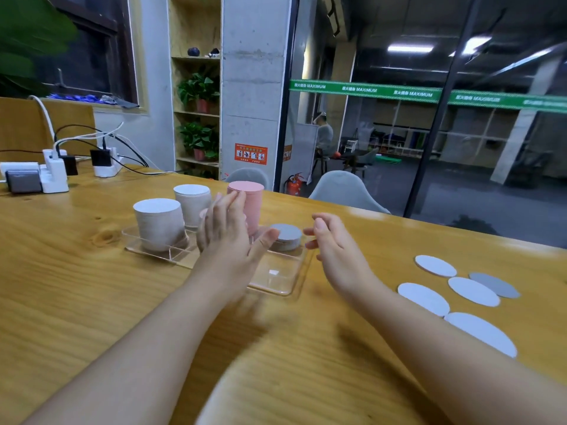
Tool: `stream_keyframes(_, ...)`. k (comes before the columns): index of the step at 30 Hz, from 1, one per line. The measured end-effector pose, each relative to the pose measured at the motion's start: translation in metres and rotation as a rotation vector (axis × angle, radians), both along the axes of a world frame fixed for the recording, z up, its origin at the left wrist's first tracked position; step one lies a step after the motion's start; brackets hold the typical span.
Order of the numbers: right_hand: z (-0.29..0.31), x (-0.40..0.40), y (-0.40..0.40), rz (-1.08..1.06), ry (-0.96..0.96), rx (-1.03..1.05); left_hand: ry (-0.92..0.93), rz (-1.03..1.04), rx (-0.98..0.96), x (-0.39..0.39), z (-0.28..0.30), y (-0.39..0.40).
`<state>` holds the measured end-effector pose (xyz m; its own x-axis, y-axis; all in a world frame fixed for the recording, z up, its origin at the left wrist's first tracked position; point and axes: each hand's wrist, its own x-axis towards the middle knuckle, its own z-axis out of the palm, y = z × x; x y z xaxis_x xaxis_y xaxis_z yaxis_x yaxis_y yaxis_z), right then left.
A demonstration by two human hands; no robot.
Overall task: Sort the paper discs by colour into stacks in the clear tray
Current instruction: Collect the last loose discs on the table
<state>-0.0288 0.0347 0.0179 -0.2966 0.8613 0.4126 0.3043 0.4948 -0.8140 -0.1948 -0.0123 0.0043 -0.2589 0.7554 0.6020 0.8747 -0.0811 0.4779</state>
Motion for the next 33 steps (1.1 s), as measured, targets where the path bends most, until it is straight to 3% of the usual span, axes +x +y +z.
stream_keyframes(5, -0.001, 0.078, -0.015, -0.126, -0.062, 0.07, 0.084, -0.119, -0.076, 0.036, -0.007, -0.007)
stream_keyframes(11, -0.014, 0.158, -0.037, -0.217, -0.159, 0.037, 0.365, -0.25, -0.2, 0.071, -0.029, -0.007)
stream_keyframes(16, -0.019, 0.206, -0.051, -0.304, -0.601, -0.003, 0.41, -0.365, -0.302, 0.104, -0.029, -0.013)
stream_keyframes(18, -0.015, 0.217, -0.059, -0.264, -0.846, -0.029, 0.383, -0.376, -0.383, 0.118, -0.028, -0.012)
stream_keyframes(20, -0.011, 0.223, -0.066, -0.187, -0.969, -0.109, 0.362, -0.354, -0.487, 0.131, -0.026, -0.009)
stream_keyframes(26, 0.002, 0.224, -0.075, -0.111, -0.994, -0.196, 0.265, -0.293, -0.572, 0.174, -0.026, 0.002)
stream_keyframes(33, -0.013, 0.222, -0.079, -0.171, -0.827, -0.059, 0.158, -0.582, -0.428, 0.183, -0.026, -0.012)
